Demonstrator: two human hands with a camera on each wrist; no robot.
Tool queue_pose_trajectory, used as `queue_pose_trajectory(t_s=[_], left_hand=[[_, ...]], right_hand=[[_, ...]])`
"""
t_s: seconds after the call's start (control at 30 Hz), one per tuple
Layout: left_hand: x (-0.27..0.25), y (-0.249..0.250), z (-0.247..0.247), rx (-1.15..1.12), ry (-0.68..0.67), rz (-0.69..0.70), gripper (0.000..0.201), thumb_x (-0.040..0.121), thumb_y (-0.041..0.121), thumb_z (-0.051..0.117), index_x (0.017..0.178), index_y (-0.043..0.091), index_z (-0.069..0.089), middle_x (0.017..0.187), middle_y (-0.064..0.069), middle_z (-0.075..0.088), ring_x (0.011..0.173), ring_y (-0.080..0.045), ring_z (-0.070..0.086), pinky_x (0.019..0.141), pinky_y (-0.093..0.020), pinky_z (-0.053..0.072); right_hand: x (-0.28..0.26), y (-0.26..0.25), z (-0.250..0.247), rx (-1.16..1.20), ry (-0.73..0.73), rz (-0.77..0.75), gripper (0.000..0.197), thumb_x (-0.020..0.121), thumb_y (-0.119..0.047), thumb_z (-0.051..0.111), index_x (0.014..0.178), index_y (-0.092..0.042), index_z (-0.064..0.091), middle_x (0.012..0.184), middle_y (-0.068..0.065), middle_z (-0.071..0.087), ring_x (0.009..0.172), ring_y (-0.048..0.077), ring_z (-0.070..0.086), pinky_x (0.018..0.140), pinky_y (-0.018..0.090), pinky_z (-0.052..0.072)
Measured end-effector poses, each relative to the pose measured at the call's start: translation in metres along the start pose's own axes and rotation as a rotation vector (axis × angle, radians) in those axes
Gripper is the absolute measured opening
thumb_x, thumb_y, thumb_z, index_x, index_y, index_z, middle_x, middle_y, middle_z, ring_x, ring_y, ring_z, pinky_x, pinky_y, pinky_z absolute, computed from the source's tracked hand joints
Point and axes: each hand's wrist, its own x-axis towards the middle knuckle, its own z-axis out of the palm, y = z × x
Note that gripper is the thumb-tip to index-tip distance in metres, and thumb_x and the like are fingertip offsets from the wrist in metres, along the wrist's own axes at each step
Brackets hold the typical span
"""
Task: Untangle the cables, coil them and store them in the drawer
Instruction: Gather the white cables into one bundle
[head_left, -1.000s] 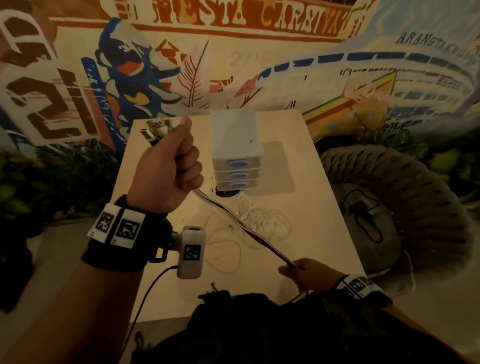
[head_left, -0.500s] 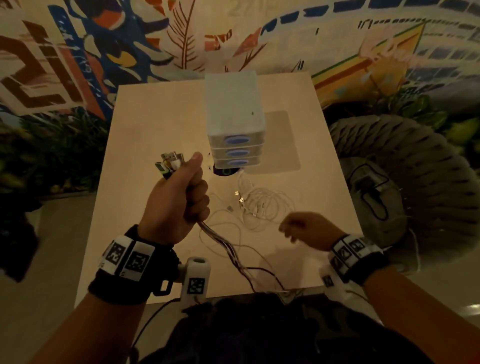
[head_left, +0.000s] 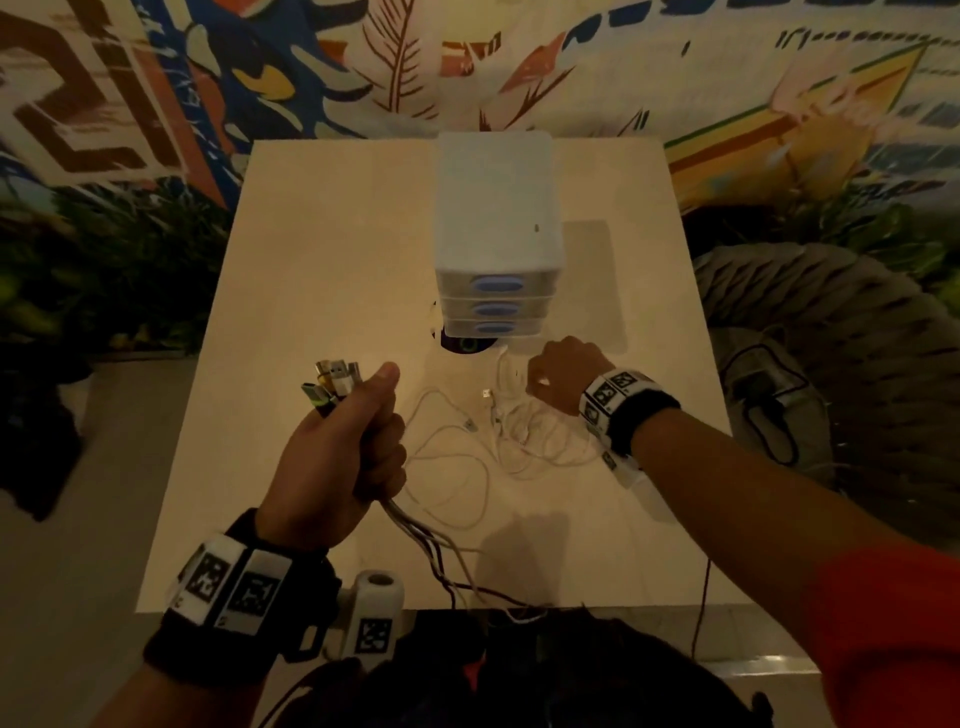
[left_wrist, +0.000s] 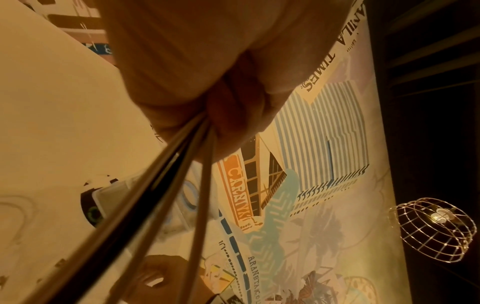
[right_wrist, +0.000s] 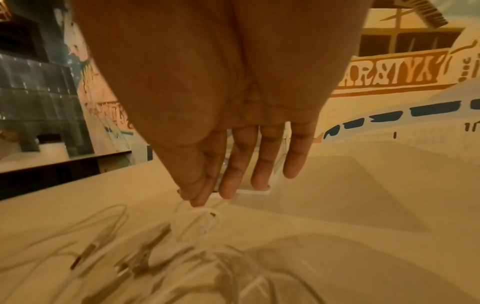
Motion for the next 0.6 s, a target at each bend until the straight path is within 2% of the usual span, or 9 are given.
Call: queue_pose_trajectory(t_s=[0.1,0.17,0.23,0.33,0.43,0.6], left_hand=[[-0.002,-0.001,-0.005,-0.004,0.015,-0.006,0.048,0.095,0.039,0.052,0.069,0.021,0.017,0.053,0.003,0.013,0.042,-0.011,0.012,0.045,-0.028,0.013],[-0.001,-0.002,-0.007,0.003,0.022,-0.01,0.048,0.095,0.04,0.053,0.069,0.021,0.017,0.054,0.003,0.013,0.043,-0.011,0.011,0.045,-0.028,0.013],[-0.001,-0.002,-0.007,0.008,0.016,-0.006,0.048,0.095,0.04,0.053,0.07,0.02,0.017,0.056,0.002,0.012,0.044,-0.012,0.01,0.045,-0.028,0.014],[0.0,-0.003,-0.003,0.015,0.01,-0.011,0.048,0.094,0.039,0.053,0.071,0.019,0.016,0.058,0.001,0.011,0.048,-0.015,0.007,0.046,-0.03,0.012],[0.001,-0.003,-0.001,0.017,-0.005,-0.014,0.048,0.094,0.039,0.053,0.071,0.019,0.016,0.056,0.002,0.013,0.048,-0.015,0.007,0.047,-0.03,0.012],[0.004,-0.007,-0.003,0.028,-0.001,0.001,0.053,0.097,0.04,0.058,0.071,0.021,0.016,0.056,0.003,0.014,0.045,-0.013,0.01,0.047,-0.03,0.012]], right_hand=[[0.003,0.008,0.001,0.044,0.03,-0.027,0.033,0.096,-0.055,0.049,0.117,-0.033,0.061,0.123,0.001,0.058,0.117,0.027,0.048,0.1,0.043,0.037],[0.001,0.013,0.003,0.051,-0.012,-0.041,0.037,0.091,-0.061,0.054,0.119,-0.038,0.06,0.124,-0.002,0.057,0.119,0.026,0.047,0.101,0.041,0.036],[-0.001,0.015,0.004,0.01,-0.059,-0.044,0.034,0.091,-0.059,0.056,0.117,-0.037,0.061,0.126,-0.001,0.056,0.122,0.026,0.046,0.103,0.042,0.035],[-0.003,0.018,0.001,0.045,-0.041,-0.045,0.027,0.094,-0.052,0.055,0.113,-0.036,0.064,0.124,0.001,0.058,0.121,0.026,0.047,0.104,0.042,0.038],[-0.01,0.022,-0.007,0.248,0.046,-0.053,0.022,0.094,-0.044,0.06,0.11,-0.031,0.069,0.116,-0.001,0.066,0.112,0.023,0.057,0.1,0.041,0.044],[-0.033,0.028,-0.026,0.491,0.308,-0.08,0.017,0.096,-0.035,0.062,0.104,-0.021,0.069,0.097,-0.002,0.071,0.091,0.016,0.064,0.086,0.037,0.052]])
